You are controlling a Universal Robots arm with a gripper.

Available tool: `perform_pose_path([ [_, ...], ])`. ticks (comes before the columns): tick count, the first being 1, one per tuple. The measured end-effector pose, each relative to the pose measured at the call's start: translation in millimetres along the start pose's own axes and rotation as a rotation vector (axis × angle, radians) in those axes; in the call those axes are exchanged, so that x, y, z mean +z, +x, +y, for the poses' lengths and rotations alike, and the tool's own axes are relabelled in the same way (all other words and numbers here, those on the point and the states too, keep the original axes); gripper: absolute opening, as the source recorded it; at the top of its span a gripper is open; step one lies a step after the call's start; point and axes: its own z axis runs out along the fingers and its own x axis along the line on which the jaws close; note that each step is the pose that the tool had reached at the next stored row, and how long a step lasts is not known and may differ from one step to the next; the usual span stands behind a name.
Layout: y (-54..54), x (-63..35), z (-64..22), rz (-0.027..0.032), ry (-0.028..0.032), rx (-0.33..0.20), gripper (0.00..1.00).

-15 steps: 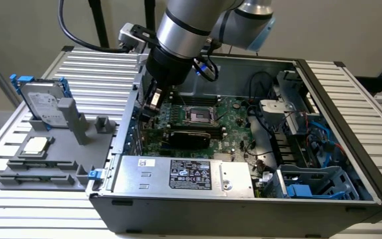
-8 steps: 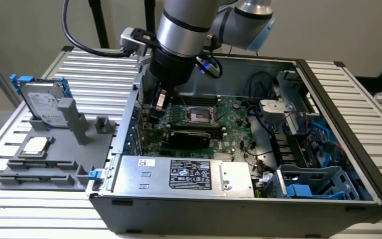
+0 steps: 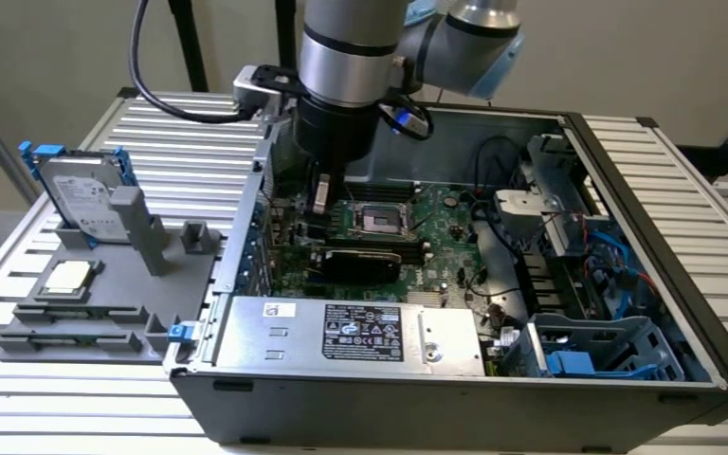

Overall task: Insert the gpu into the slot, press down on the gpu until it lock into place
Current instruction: 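Press down on the gpu until it lock into place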

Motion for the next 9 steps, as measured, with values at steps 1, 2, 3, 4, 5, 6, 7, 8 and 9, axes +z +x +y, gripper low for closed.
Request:
perform_pose_path([
  [1, 0.0, -0.1, -0.4, -0.0015, 0.0174, 0.001, 0.11],
  [2, -0.1, -0.1, -0.9, -0.0036, 0.0369, 0.002, 0.11],
  [3, -0.1, -0.2, -1.6, -0.0053, 0.0548, 0.003, 0.11],
  [4, -0.2, -0.3, -2.4, -0.0071, 0.0732, 0.004, 0.11],
  [5, -0.3, -0.4, -3.3, -0.0089, 0.0908, 0.004, 0.11],
  [6, -0.4, -0.6, -4.7, -0.0099, 0.1021, 0.005, 0.11],
  [7, -0.5, -1.4, -5.5, -0.0106, 0.1086, 0.005, 0.11],
  [8, -0.2, -3.6, -6.4, -0.0113, 0.1087, 0.005, 0.11],
  [9, -0.1, -4.0, -6.6, -0.0125, 0.1087, 0.005, 0.11],
])
